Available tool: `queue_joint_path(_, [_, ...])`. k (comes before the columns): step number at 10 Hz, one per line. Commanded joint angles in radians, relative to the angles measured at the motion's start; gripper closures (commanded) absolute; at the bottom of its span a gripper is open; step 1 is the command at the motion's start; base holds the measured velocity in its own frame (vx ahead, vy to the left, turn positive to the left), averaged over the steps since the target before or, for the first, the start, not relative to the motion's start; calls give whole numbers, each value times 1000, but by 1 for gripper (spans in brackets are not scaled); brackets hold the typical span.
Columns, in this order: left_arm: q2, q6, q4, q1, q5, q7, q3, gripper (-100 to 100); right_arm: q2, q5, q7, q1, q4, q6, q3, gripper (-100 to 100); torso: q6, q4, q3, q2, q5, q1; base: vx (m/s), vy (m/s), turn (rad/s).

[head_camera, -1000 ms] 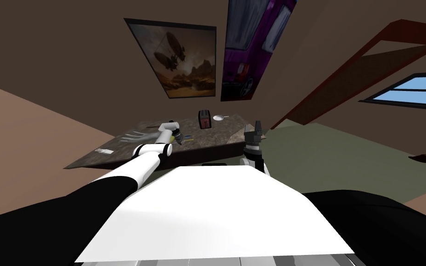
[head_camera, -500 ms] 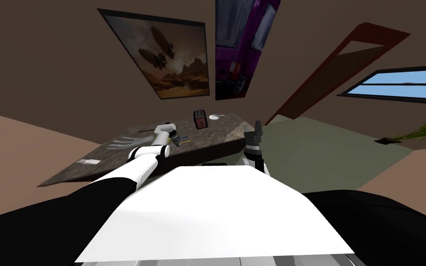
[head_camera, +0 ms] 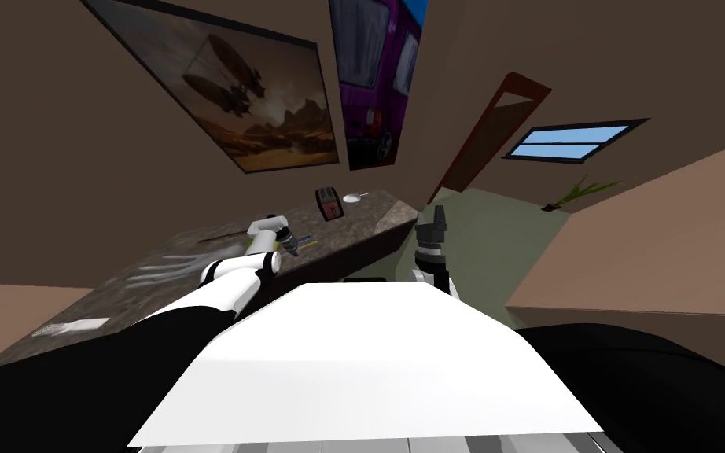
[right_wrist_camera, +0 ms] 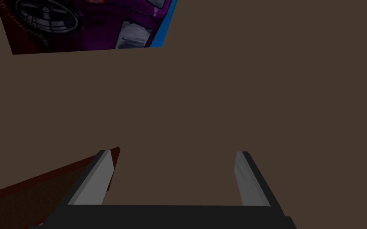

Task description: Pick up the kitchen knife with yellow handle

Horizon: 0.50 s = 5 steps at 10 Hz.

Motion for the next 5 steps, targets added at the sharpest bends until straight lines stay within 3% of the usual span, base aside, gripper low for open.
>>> queue_joint_path(1, [19,-18,25,37,-1,11,50,-100,0,0,0,0,0,0,0,0,0,0,0,0,0,0,-145,98,-416])
queue_joint_path(2, [19,-18,25,37,-1,11,58,-100,0,0,0,0,0,0,0,0,0,0,1,1,0,0,-70,40,-342])
queue_joint_path(3, [58,-27,41,87,-5,40,99,-100,0,0,0,0,0,0,0,0,0,0,-1,-2,0,-2,-111,45,-468])
queue_joint_path(5, [58,-27,41,97,-5,40,135,-100,0,0,0,0,0,0,0,0,0,0,0,-1,1,0,-98,56,-371])
